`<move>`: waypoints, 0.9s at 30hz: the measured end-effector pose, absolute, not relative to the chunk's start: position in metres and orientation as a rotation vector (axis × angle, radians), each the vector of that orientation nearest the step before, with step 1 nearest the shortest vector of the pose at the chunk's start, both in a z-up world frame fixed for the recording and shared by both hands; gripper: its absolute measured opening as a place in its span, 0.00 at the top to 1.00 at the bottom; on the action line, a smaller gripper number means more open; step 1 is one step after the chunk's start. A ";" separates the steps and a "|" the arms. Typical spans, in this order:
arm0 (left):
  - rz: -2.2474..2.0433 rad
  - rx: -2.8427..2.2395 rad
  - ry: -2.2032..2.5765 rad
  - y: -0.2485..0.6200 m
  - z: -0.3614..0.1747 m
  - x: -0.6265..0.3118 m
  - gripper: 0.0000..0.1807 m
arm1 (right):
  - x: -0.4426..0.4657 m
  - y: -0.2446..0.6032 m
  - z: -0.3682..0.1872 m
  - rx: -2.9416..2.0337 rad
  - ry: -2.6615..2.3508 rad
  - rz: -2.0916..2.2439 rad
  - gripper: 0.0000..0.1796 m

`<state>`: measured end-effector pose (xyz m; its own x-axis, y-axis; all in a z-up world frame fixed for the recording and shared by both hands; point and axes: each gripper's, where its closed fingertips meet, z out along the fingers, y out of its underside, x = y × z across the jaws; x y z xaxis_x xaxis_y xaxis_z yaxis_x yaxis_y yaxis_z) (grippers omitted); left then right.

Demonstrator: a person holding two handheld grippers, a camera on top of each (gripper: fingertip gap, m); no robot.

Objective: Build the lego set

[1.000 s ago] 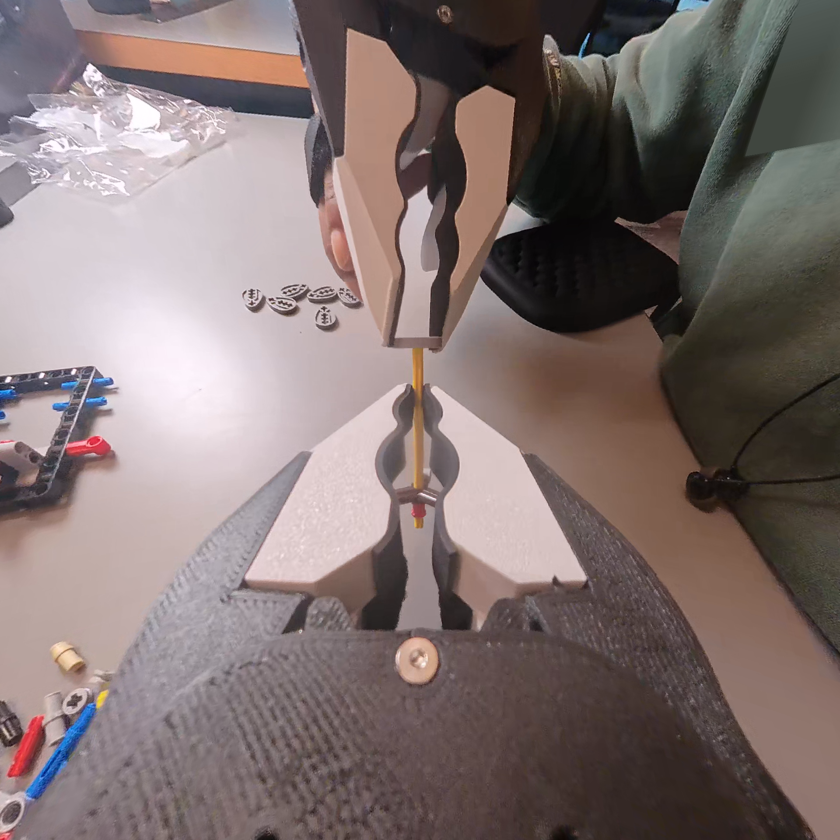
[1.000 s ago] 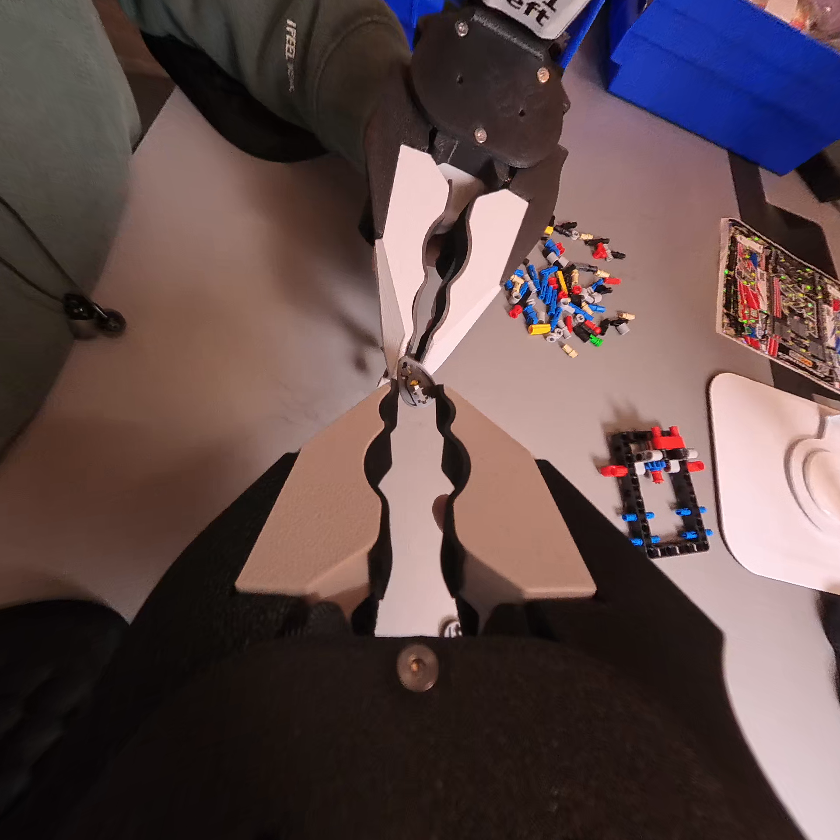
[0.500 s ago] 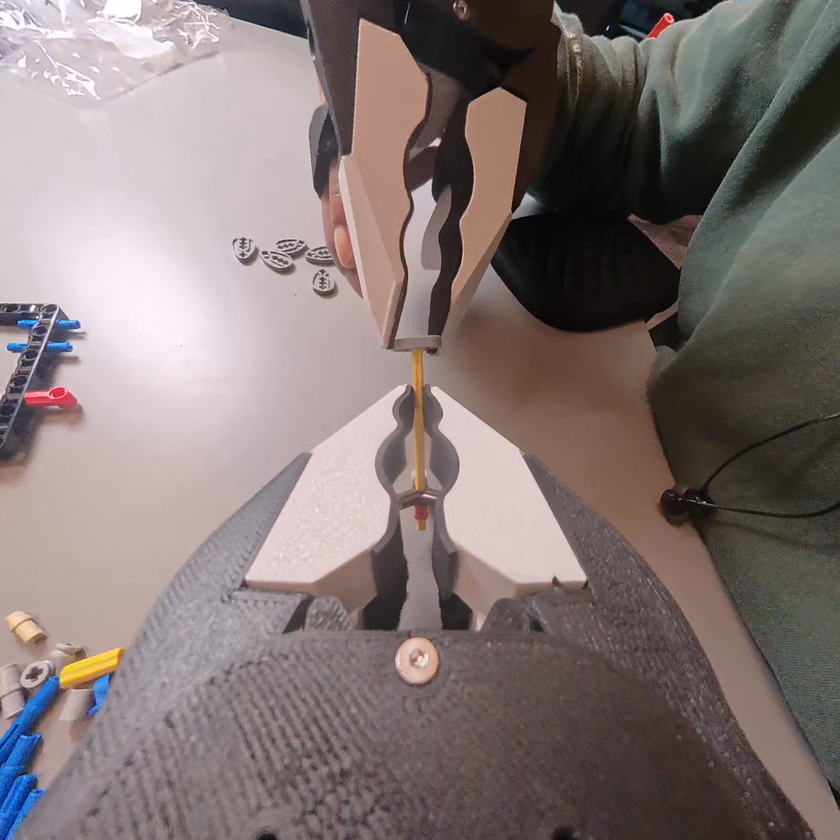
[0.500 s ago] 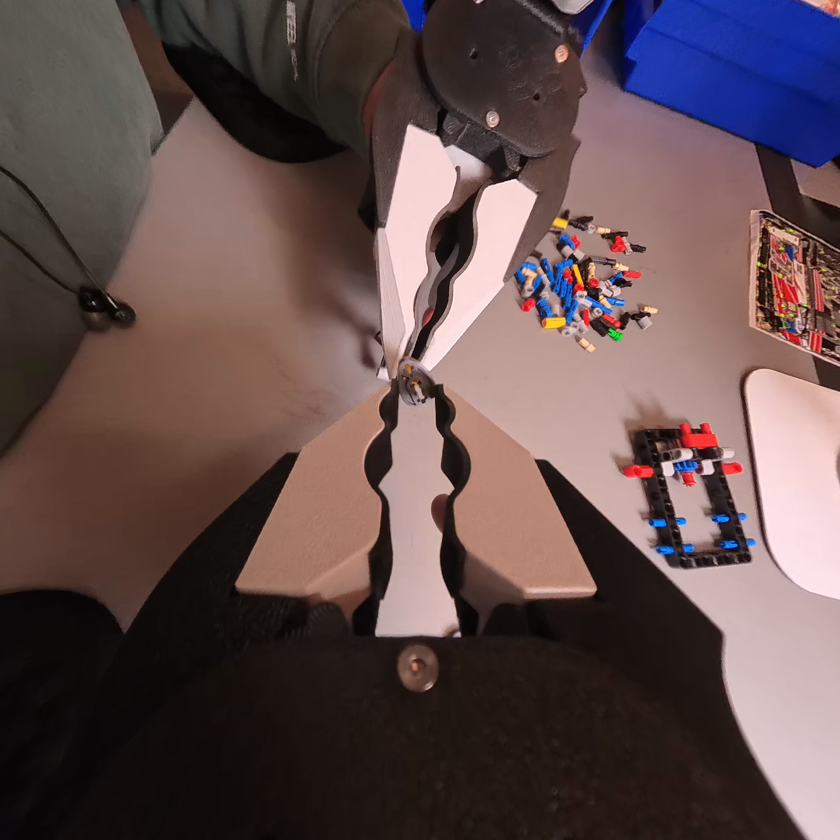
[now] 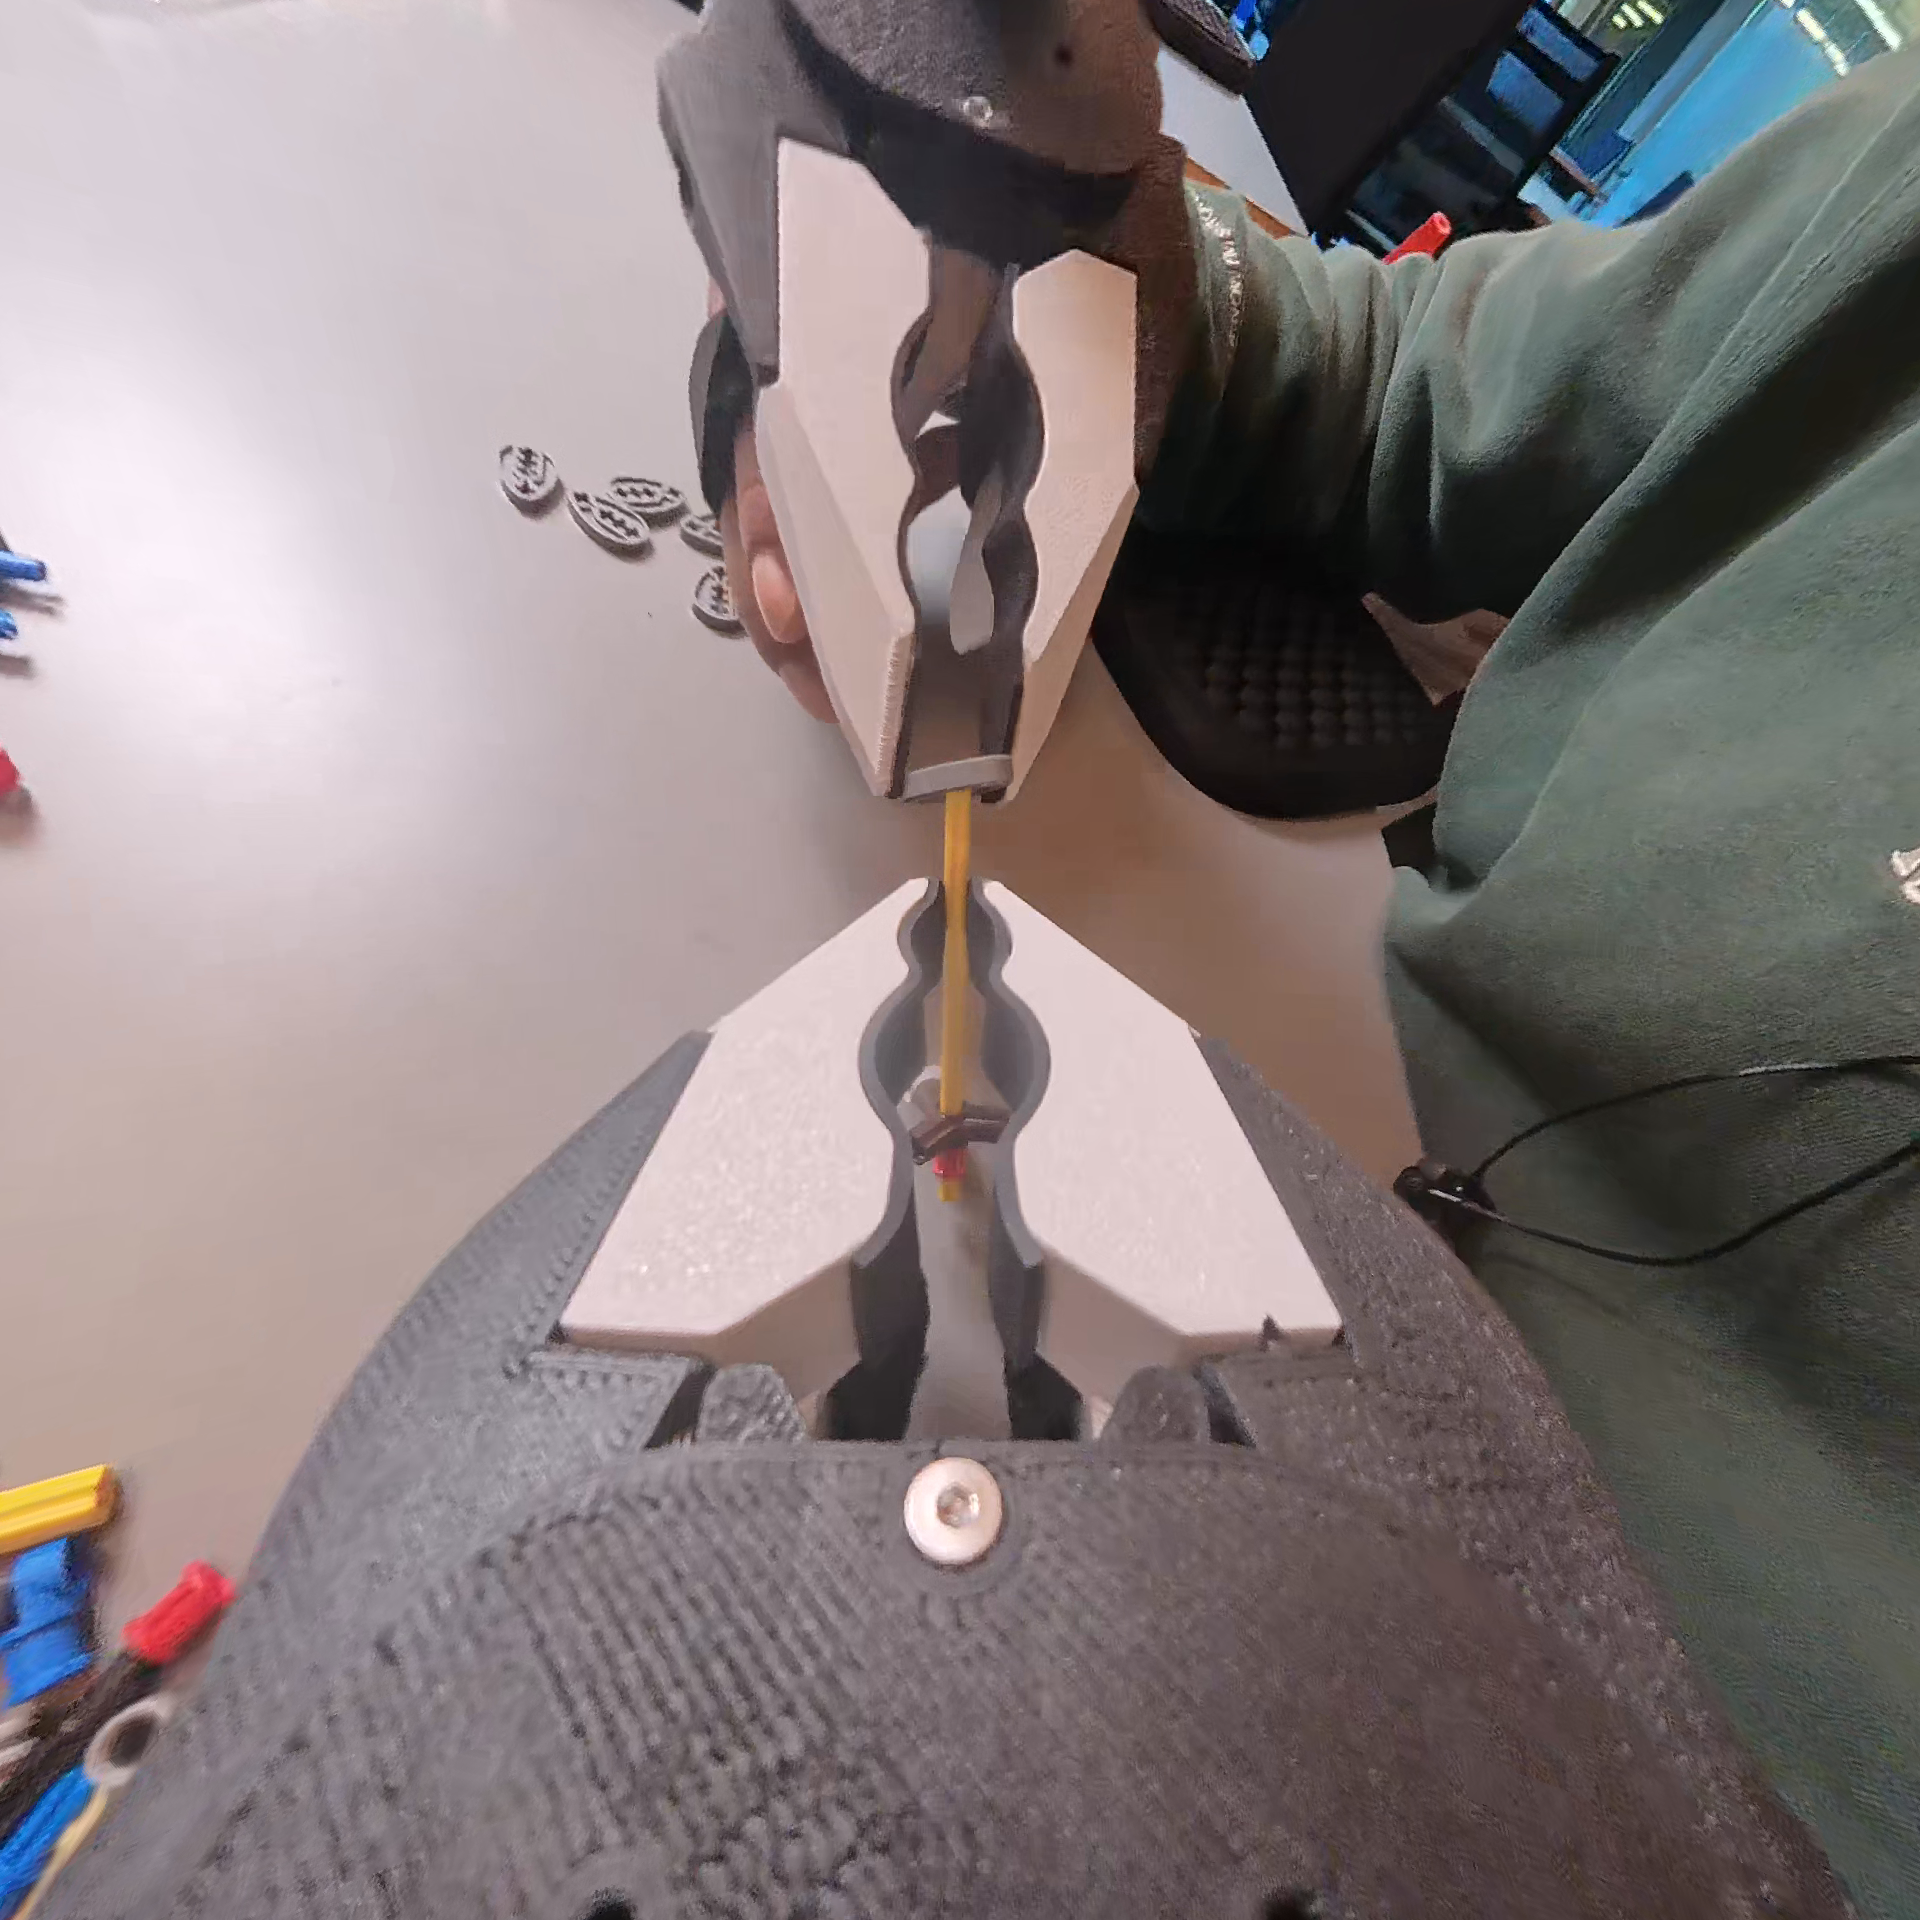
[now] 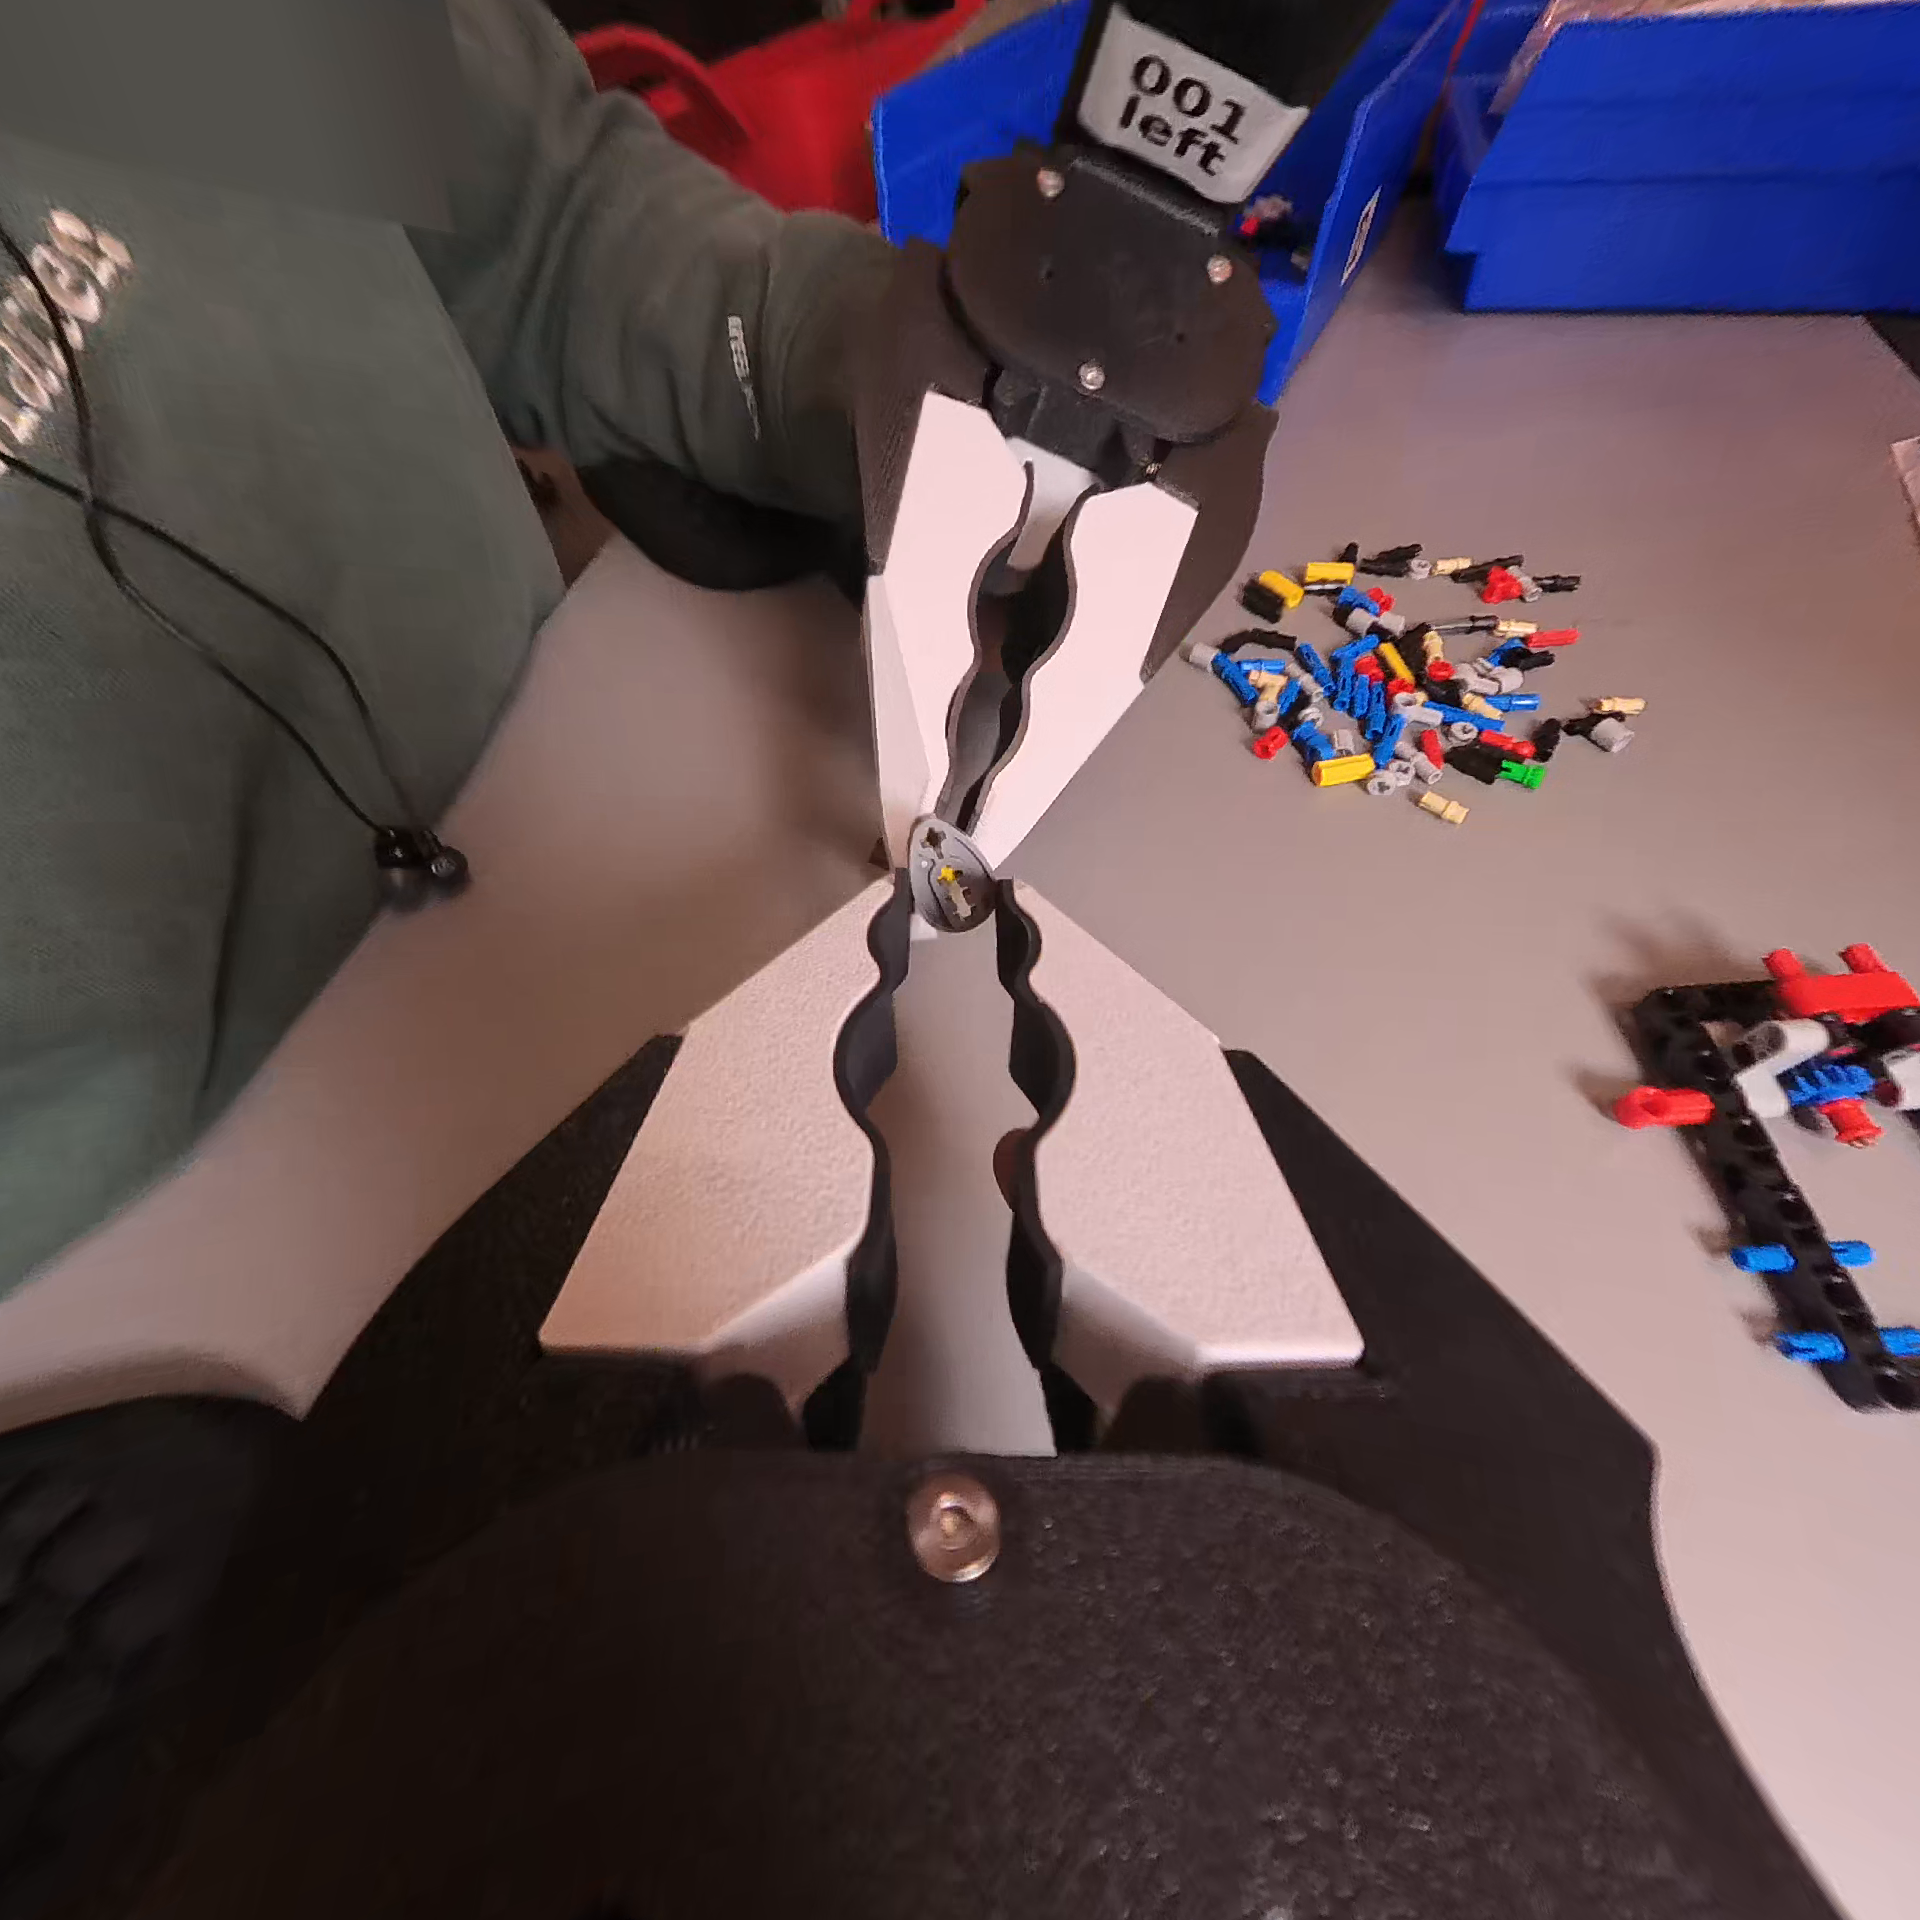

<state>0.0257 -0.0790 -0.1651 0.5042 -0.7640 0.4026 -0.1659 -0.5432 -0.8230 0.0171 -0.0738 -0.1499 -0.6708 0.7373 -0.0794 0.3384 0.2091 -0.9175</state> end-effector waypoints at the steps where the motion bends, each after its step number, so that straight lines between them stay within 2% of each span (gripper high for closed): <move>1: -1.049 -2.019 0.745 -0.079 -0.166 0.027 0.99 | 0.018 -0.074 -0.151 -0.996 -2.130 1.427 0.92; 13: -1.552 -2.054 0.421 -0.085 -0.160 0.044 0.99 | 0.029 -0.076 -0.155 -1.036 -2.207 1.524 0.92; 19: -1.590 -2.048 0.329 -0.079 -0.162 0.042 0.99 | 0.025 -0.074 -0.155 -1.043 -2.196 1.521 0.88; 27: -1.633 -2.008 0.130 -0.065 -0.162 0.026 0.99 | 0.012 -0.060 -0.151 -0.980 -2.105 1.228 0.86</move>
<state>0.0261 -0.0647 -0.1622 0.2599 -0.4012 0.8784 0.2576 -0.8479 -0.4634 0.0124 -0.0598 -0.1505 -0.6099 0.7895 0.0687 0.3289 0.3309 -0.8845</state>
